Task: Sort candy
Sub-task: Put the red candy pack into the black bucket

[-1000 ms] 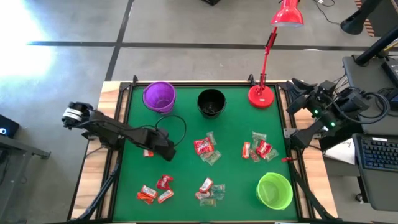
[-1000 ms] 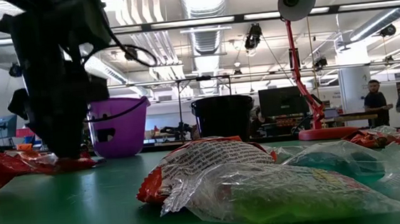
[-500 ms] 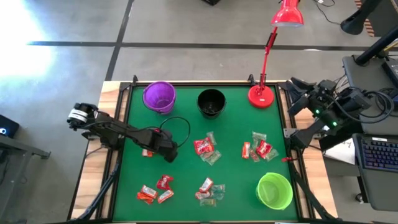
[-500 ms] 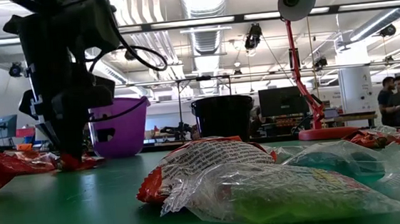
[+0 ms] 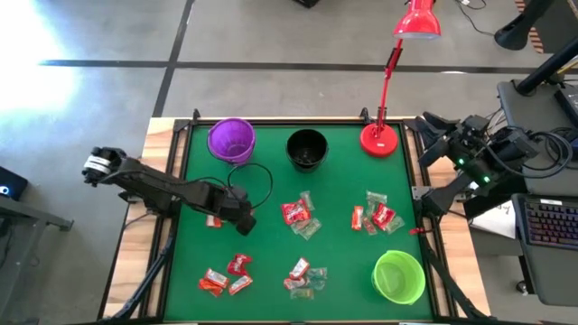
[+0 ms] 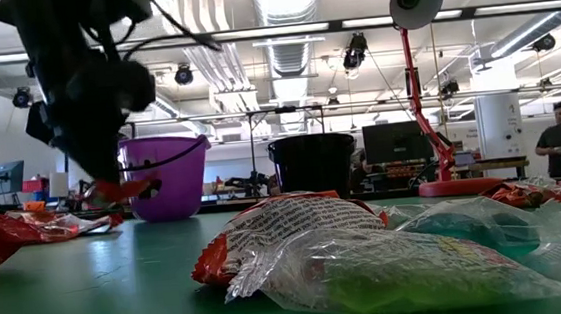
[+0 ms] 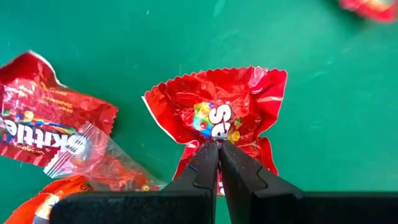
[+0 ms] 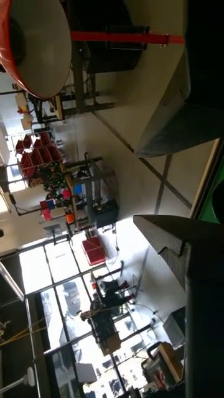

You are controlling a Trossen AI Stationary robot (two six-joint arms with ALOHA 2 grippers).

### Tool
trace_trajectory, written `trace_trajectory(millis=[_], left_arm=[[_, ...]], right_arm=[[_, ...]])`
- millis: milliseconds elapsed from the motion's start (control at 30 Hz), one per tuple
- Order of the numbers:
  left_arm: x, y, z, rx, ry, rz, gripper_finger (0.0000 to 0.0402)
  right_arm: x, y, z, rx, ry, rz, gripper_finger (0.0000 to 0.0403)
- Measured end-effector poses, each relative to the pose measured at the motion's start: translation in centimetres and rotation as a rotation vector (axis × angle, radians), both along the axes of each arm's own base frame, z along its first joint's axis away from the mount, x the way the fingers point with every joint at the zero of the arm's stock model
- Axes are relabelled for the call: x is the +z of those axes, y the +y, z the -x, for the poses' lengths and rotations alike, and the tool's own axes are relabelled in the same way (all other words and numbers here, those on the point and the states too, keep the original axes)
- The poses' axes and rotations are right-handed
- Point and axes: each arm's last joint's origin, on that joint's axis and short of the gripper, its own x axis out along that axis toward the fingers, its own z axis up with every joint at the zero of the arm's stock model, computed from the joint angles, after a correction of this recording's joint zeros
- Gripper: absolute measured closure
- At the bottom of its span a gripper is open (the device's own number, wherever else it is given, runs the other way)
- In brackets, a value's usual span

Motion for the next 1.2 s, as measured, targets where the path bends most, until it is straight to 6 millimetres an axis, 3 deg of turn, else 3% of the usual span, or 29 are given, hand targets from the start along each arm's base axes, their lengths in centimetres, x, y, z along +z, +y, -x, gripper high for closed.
trace_trajectory(millis=[300,500,1000,1200], left_arm=[[3.9,2.0,-1.2,0.097,-0.388,-0.144,0.0401],[6.0,5.1,-3.0,0.109,-0.614,-0.248,0.0401],[5.4,11.9,-5.9,0.085,-0.798,-0.283,0.0401],[6.3,14.3,-8.5,0.009,-0.772,-0.345,0.0401]], right_arm=[[0.0,0.1,-0.1,0.001,-0.015,-0.013,0.0250],[-0.1,0.2,-0.3,0.001,-0.008,-0.008,0.0250],[-0.1,0.2,-0.3,0.001,-0.003,-0.004,0.0250],[-0.1,0.2,-0.3,0.001,-0.002,-0.003,0.0250]])
